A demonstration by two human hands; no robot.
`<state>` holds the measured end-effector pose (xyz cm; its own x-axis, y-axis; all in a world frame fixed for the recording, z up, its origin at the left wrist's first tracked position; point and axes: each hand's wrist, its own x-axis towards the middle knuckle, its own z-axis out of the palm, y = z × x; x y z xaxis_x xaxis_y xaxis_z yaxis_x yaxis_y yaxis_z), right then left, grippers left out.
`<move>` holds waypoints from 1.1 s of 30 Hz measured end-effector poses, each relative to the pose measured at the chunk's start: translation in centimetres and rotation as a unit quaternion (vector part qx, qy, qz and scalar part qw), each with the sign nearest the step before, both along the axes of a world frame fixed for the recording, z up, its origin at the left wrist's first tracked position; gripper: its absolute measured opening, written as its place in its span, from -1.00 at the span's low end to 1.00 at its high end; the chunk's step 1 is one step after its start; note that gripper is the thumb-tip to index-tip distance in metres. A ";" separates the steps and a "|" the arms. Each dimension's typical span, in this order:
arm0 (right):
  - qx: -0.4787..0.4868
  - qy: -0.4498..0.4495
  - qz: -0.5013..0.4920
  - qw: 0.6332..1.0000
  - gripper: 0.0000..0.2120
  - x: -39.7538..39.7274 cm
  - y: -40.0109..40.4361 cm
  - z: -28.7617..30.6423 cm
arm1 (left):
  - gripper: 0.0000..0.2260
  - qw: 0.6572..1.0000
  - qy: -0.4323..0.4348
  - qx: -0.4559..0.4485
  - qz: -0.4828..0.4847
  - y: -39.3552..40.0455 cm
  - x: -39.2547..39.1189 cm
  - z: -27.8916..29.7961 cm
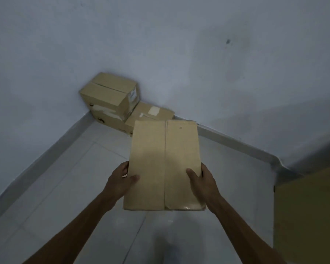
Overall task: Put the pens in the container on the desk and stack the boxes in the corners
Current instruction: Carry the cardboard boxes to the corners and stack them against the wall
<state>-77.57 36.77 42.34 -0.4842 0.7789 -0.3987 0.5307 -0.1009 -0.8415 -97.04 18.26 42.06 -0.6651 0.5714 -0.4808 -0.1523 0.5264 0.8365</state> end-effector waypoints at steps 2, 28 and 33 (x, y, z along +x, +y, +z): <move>0.005 -0.003 0.011 1.000 -0.63 -3.9 2.7 -0.8 | -0.46 1.000 0.007 0.003 -0.001 2.2 -3.5 -0.5; -0.044 -0.067 0.088 0.993 -0.47 -36.5 27.5 -20.9 | -0.54 0.992 -0.041 -0.042 0.110 24.0 -30.9 -19.8; -0.015 -0.073 0.081 0.994 -0.45 -36.4 27.1 -21.1 | -0.55 0.991 -0.036 -0.055 0.119 24.1 -30.8 -21.0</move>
